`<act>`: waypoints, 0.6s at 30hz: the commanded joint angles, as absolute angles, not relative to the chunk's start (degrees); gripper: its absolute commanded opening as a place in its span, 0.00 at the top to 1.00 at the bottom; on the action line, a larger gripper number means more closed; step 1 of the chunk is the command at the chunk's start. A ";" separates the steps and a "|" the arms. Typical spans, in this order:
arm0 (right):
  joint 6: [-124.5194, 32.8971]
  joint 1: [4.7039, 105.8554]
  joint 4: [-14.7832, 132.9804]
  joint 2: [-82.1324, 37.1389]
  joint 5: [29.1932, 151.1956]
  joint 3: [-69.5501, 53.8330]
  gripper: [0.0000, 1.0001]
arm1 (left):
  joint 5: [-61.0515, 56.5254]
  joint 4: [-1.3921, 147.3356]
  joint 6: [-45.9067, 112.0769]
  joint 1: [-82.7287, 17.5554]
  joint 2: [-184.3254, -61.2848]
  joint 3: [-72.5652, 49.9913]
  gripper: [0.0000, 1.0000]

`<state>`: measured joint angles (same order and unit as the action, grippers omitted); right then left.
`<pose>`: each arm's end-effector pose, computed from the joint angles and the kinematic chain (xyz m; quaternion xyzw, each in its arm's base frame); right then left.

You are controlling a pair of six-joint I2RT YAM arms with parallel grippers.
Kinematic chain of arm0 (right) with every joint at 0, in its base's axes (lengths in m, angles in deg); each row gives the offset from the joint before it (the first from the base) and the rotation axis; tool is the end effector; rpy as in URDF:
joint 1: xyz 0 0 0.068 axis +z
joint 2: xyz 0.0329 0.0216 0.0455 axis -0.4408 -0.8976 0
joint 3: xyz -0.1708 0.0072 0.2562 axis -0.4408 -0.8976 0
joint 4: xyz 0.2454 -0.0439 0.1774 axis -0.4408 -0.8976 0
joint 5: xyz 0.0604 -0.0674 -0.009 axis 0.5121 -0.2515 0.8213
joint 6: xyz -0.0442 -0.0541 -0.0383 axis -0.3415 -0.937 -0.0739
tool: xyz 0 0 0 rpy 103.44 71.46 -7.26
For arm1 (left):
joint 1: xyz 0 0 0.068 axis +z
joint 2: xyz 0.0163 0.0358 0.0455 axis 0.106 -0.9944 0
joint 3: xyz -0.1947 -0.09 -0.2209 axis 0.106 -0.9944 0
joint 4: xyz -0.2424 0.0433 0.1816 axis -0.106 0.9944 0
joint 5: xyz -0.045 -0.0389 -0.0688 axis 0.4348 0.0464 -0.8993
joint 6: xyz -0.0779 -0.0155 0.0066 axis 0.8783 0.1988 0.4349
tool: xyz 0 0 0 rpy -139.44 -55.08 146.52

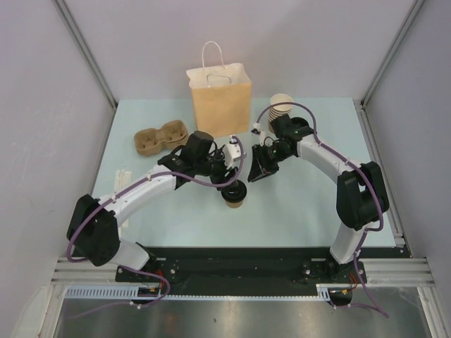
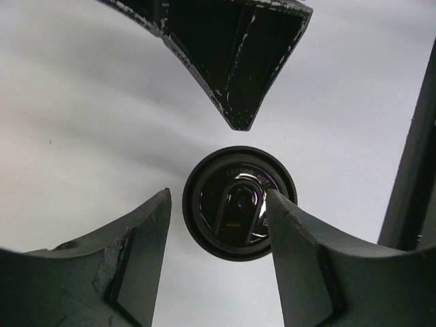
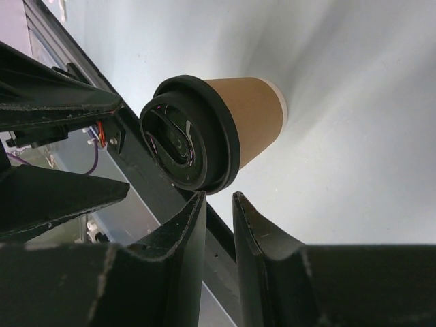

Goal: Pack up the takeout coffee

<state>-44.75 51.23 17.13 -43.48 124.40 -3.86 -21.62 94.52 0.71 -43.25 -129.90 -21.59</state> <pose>0.3688 0.2230 0.2376 -0.2128 0.8901 0.3917 0.0951 0.2823 -0.2541 0.2775 0.5147 0.7213 -0.2725 0.3748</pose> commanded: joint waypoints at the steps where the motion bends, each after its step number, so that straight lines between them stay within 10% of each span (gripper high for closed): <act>1: -44.01 52.26 17.77 -44.25 124.92 -2.90 0.73 | -24.94 89.31 -5.55 -43.53 -130.37 -22.20 0.37; 18: -43.66 54.01 19.00 -47.41 123.51 -2.90 0.73 | -26.87 88.87 -7.67 -43.88 -133.27 -25.71 0.35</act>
<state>-44.09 53.46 17.65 -46.21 123.96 -3.86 -24.44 90.65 -6.07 -43.47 -132.91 -24.69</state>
